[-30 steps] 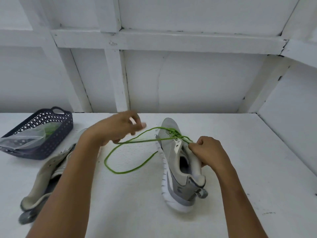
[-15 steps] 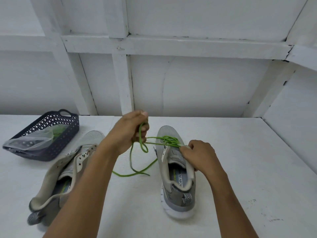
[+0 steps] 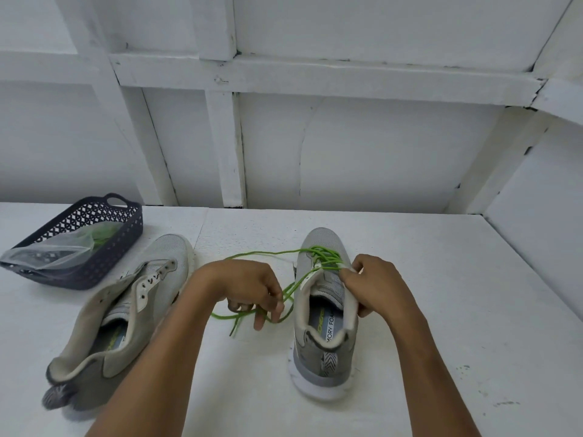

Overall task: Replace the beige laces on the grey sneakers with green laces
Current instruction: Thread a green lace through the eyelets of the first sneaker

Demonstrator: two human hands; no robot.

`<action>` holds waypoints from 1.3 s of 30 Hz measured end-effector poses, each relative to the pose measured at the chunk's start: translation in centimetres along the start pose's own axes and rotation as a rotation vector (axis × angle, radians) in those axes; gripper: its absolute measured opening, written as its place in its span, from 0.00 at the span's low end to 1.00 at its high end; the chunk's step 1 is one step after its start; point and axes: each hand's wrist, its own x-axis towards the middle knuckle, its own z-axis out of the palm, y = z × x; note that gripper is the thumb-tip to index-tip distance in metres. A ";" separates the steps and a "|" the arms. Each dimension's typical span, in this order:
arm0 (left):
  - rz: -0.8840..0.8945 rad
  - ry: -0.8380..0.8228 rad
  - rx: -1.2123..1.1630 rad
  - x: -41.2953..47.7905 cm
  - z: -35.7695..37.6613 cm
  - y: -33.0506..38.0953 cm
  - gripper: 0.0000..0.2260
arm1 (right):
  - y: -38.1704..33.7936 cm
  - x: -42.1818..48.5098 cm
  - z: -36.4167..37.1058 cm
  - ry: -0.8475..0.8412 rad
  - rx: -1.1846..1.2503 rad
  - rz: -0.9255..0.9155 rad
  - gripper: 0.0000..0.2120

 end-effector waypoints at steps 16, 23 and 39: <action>0.015 0.608 0.093 3.5 -2.8 -0.8 0.09 | 0.3 1.1 -1.2 -0.102 0.317 0.045 0.14; 0.033 0.578 0.369 7.3 -2.2 -2.2 0.05 | 0.4 1.6 -1.2 -0.011 0.370 0.041 0.08; 0.445 0.469 -0.452 3.1 -3.6 0.6 0.09 | -1.5 2.6 -1.0 0.035 0.283 -0.324 0.04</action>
